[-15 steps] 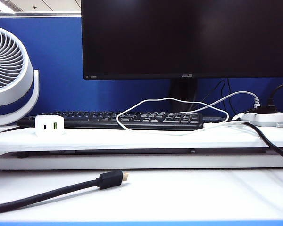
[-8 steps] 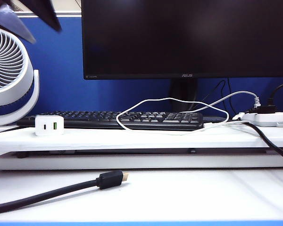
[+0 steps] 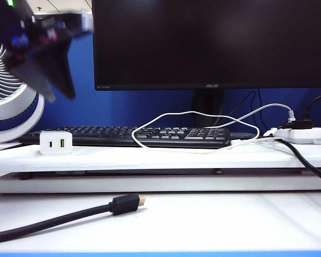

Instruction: Pick up the Type-C charging cable and the charging base, insert one end of the Type-C charger into the corresponding slot on the base, and finally place the plugged-in charger back on the table.

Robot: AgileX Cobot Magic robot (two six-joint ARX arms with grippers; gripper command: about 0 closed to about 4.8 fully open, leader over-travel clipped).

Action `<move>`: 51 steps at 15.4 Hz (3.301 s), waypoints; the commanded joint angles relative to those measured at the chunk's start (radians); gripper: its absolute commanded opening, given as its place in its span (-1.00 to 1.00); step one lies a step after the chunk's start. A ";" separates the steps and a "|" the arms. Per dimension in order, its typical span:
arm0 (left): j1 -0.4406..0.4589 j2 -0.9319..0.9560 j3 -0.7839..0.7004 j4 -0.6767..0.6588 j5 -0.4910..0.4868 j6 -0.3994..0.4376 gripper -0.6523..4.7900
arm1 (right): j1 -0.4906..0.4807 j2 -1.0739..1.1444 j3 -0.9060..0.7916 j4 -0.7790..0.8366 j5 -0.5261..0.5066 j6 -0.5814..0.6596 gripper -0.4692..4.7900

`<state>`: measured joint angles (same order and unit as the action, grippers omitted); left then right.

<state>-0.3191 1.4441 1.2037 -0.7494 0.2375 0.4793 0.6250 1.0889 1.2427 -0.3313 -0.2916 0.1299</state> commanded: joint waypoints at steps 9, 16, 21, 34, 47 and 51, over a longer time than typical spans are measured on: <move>0.000 0.162 0.004 0.001 -0.085 0.018 1.00 | 0.000 -0.003 0.006 -0.036 -0.001 -0.003 -0.83; 0.000 0.163 0.005 -0.012 -0.087 -0.079 0.21 | 0.000 -0.003 0.006 -0.036 0.000 -0.003 -0.83; 0.000 0.163 0.005 -0.066 -0.053 -0.724 0.21 | 0.000 -0.004 0.006 -0.036 0.000 -0.003 -0.83; 0.000 0.162 0.230 -0.208 0.046 -0.349 1.00 | 0.001 -0.004 0.006 -0.039 -0.004 -0.003 -0.83; 0.000 0.203 0.283 -0.378 0.163 0.510 1.00 | 0.001 -0.004 0.006 -0.040 -0.003 -0.003 -0.83; 0.000 0.297 0.283 -0.314 0.154 0.517 1.00 | 0.001 -0.004 0.006 -0.042 -0.004 -0.003 -0.83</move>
<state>-0.3187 1.7306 1.4860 -1.0744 0.3954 0.9939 0.6250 1.0885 1.2427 -0.3832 -0.2916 0.1299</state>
